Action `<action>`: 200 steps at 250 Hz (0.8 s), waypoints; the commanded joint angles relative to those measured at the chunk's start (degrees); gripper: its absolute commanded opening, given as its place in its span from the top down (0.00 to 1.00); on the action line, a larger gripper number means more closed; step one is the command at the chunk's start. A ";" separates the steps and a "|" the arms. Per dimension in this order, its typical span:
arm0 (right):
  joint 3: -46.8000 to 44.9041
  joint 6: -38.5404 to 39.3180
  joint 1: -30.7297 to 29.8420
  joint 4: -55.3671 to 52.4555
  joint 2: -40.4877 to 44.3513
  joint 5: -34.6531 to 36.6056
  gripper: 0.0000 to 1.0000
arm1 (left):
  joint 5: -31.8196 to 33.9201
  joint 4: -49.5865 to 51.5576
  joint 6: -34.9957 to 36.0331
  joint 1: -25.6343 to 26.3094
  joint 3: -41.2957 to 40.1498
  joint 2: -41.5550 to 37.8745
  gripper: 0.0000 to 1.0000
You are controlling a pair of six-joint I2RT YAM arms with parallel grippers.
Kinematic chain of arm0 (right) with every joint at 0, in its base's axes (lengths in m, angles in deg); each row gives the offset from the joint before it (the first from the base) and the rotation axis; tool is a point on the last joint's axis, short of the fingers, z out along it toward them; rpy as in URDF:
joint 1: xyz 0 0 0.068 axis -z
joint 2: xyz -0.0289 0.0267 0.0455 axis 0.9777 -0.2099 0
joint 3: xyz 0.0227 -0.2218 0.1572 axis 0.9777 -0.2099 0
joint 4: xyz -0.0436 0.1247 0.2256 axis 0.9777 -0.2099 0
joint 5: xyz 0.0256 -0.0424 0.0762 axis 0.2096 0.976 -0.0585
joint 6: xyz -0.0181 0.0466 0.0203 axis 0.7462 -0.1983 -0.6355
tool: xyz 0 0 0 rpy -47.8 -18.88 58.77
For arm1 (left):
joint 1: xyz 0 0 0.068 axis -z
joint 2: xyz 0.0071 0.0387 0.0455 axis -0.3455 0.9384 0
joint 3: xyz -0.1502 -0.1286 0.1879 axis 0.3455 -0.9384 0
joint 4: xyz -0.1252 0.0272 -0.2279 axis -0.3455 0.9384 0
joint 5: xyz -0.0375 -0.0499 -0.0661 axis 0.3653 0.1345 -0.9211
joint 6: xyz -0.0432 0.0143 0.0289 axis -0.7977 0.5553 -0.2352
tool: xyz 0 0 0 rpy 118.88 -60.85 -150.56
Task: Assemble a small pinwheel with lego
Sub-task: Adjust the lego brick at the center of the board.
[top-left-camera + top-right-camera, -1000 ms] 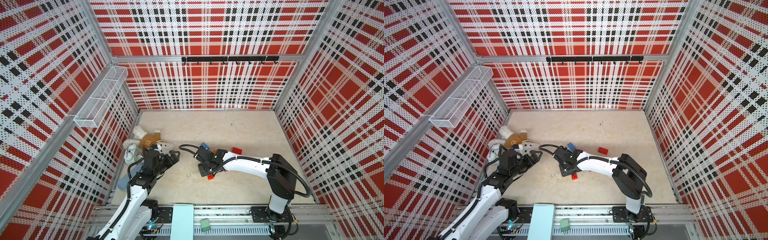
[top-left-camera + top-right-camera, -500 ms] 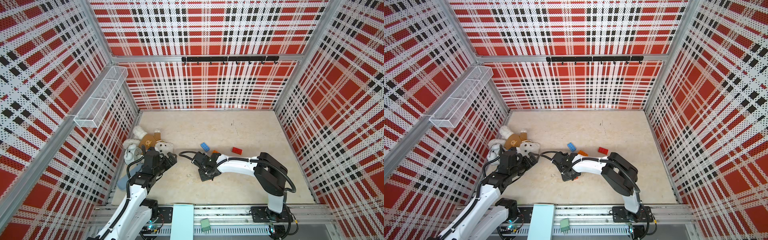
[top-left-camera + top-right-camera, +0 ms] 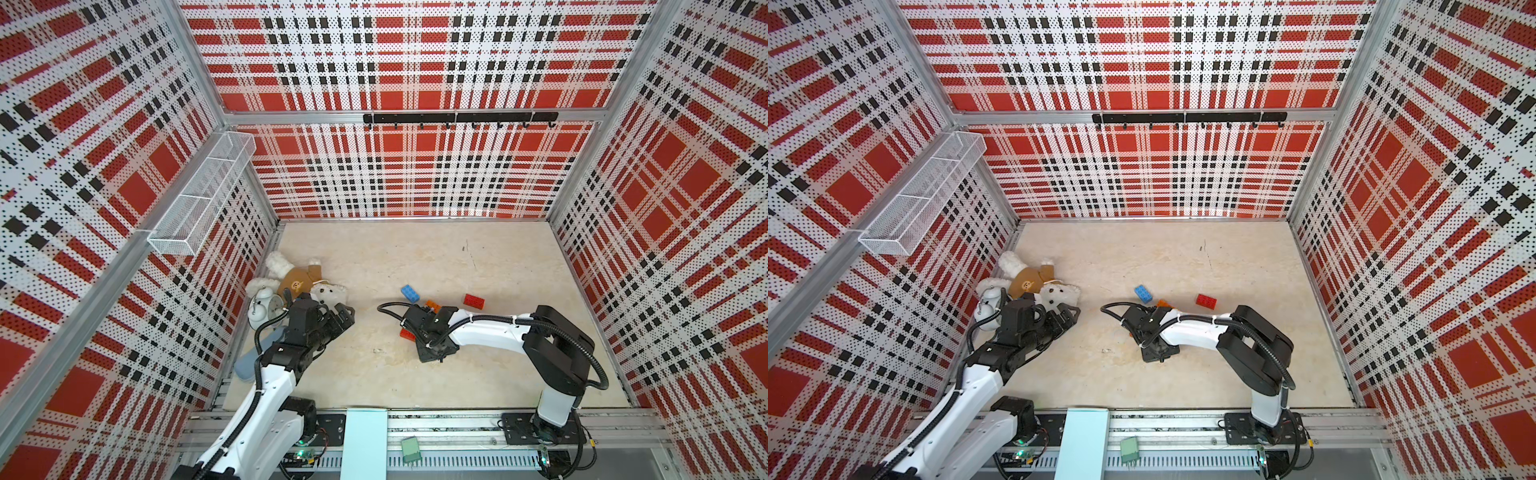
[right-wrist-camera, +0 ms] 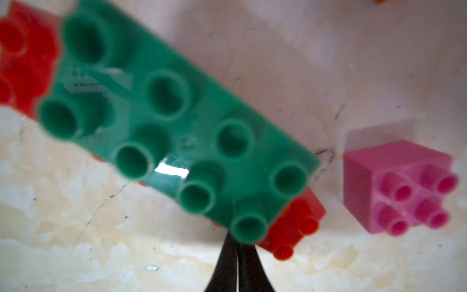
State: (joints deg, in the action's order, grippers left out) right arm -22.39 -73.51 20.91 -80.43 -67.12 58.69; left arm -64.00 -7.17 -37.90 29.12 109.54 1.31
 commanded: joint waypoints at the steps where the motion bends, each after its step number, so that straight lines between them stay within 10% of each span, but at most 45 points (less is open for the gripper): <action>1: -1.14 -0.48 1.54 -0.08 2.10 1.53 0.91 | -2.14 -2.80 1.29 -0.14 1.20 1.91 0.00; 134: -5.38 1.97 8.37 4.35 7.33 2.05 0.89 | 4.89 -7.02 3.29 19.52 7.76 19.27 0.01; 200: -8.25 4.12 10.54 10.76 18.95 3.15 0.85 | 14.35 0.77 3.35 24.99 25.64 37.38 0.00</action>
State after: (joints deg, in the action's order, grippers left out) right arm -29.88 -70.75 29.85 -74.11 -53.32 59.98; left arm -56.07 -10.45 -35.32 52.31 127.20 31.67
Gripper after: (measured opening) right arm 0.144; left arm 0.995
